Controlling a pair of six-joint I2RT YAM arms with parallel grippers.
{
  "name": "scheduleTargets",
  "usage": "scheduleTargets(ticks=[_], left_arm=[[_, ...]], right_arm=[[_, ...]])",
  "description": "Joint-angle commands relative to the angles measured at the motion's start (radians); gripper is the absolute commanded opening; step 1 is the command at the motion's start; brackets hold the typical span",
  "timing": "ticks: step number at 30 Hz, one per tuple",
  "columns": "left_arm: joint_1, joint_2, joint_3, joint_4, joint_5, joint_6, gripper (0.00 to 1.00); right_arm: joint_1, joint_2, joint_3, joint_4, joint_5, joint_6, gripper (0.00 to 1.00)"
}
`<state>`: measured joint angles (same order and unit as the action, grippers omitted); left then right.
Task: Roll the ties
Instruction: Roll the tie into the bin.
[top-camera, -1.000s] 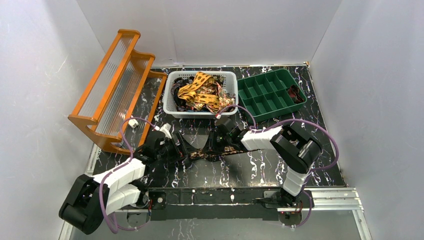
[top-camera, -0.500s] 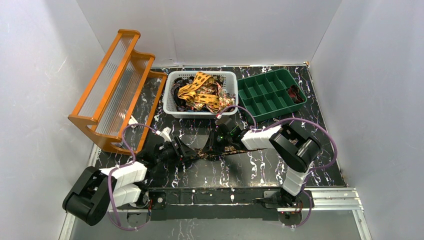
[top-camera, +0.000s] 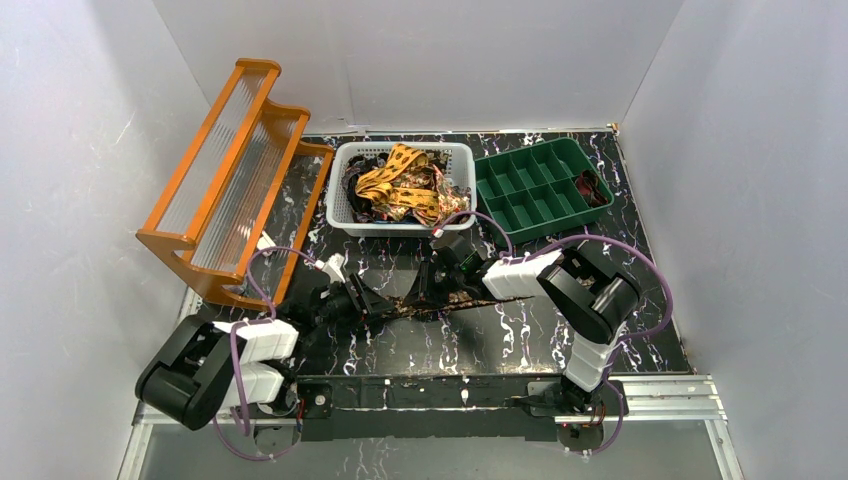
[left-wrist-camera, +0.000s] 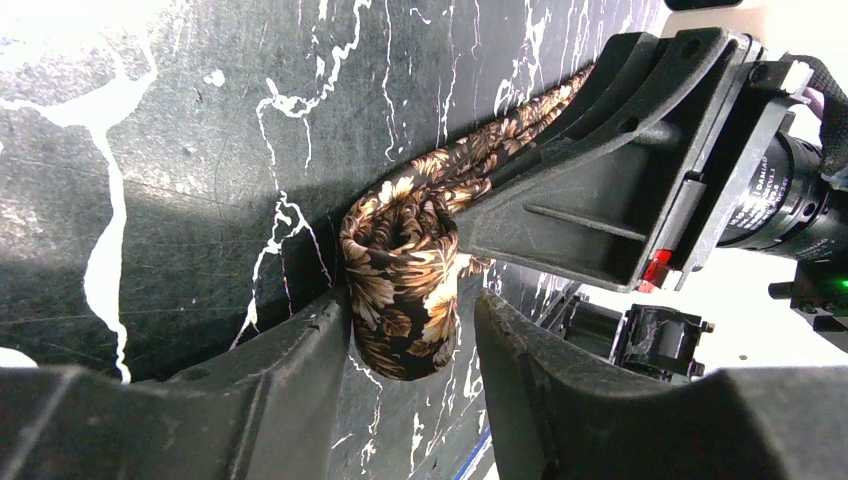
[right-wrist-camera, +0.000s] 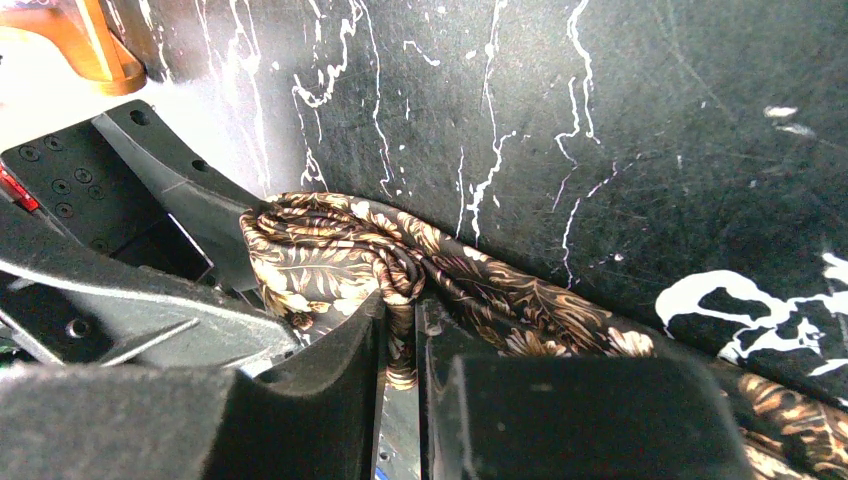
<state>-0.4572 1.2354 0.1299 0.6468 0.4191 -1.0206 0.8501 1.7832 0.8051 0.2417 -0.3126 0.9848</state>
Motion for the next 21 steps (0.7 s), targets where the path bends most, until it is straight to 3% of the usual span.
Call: scheduleTargets(ticks=[1,8,13,17,21], left_arm=[[0.011,0.051,-0.013,-0.088,-0.053,0.050,0.47],[0.014,0.055,0.012,-0.089,-0.066,0.044,0.28],[0.013,-0.016,0.080,-0.268,-0.094,0.089,0.01],[0.014,-0.088,0.136,-0.431,-0.134,0.149,0.00],[0.012,-0.099,0.182,-0.518,-0.147,0.182,0.00]], right_arm=[[0.003,0.068,-0.020,-0.119,0.070,-0.033,0.23],[0.004,0.067,-0.001,-0.128,0.053,-0.046,0.24],[0.004,0.016,0.038,-0.211,0.052,-0.073,0.36],[0.004,-0.061,0.101,-0.310,0.098,-0.115,0.50],[0.004,-0.133,0.151,-0.386,0.156,-0.158,0.52]])
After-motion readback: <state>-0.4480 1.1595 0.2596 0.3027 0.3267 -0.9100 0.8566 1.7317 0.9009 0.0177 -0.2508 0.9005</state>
